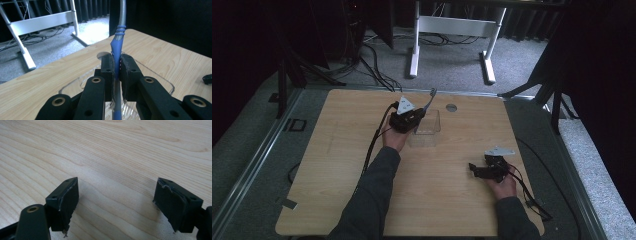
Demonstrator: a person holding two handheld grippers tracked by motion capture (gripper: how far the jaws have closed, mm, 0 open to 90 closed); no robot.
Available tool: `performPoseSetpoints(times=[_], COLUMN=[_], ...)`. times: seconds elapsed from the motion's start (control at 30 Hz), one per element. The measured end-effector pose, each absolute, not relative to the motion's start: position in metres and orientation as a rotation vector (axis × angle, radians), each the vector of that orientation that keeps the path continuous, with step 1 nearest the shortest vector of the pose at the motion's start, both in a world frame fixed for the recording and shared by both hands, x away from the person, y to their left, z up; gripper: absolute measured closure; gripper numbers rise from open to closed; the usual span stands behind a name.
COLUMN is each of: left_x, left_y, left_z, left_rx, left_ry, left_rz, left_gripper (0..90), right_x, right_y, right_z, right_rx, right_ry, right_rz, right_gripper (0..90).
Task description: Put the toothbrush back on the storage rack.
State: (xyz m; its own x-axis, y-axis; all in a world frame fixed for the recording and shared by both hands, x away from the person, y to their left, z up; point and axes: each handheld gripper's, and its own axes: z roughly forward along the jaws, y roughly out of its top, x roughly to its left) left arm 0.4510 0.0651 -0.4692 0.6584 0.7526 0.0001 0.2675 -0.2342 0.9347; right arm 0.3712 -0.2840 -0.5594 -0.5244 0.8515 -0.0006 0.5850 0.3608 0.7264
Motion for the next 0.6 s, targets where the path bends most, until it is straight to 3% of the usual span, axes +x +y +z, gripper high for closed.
performPoseSetpoints(times=[0.6], left_x=[0.4473], left_y=[0.0656], left_z=[-0.4791], left_rx=[1.906], left_ry=[0.819], left_rz=[0.546], left_gripper=[81.4], right_x=[0.3711], right_y=[-0.2841], right_z=[-0.5594], right_rx=[1.253], right_ry=[2.251], right_rz=[0.968], right_gripper=[19.6])
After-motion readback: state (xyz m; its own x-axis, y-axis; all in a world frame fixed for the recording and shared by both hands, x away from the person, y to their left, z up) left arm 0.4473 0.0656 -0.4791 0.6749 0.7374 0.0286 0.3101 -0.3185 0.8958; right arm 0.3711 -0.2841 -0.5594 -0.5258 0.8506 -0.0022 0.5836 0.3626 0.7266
